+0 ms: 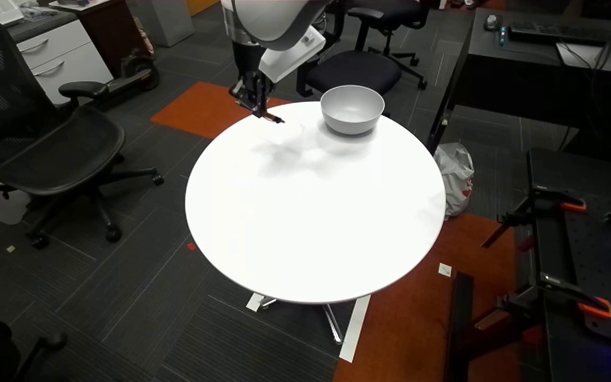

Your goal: Put the pen in the bowl

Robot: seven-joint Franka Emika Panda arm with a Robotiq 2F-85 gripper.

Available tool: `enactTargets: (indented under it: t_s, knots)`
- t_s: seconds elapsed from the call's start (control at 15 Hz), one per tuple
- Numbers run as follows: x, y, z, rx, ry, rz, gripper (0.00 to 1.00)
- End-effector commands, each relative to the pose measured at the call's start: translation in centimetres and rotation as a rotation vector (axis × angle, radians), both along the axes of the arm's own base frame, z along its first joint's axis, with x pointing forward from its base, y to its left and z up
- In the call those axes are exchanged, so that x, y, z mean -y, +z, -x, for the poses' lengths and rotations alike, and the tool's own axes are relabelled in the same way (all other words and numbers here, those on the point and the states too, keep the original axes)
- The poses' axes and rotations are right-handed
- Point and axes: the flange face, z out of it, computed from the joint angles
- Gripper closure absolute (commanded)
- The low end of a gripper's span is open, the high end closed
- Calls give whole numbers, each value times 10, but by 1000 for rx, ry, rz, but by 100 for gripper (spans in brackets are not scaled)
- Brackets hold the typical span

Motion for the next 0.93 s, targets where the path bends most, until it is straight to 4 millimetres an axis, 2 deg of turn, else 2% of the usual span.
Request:
enactTargets:
  t_s: [0.0,0.33,0.53,0.87]
  knots:
    - [12,32,43,-20,-93,7,96]
    - [37,44,92,-30,-231,-8,96]
    - [58,39,119,-24,-355,-27,96]
    - [96,37,146,21,-557,-30,96]
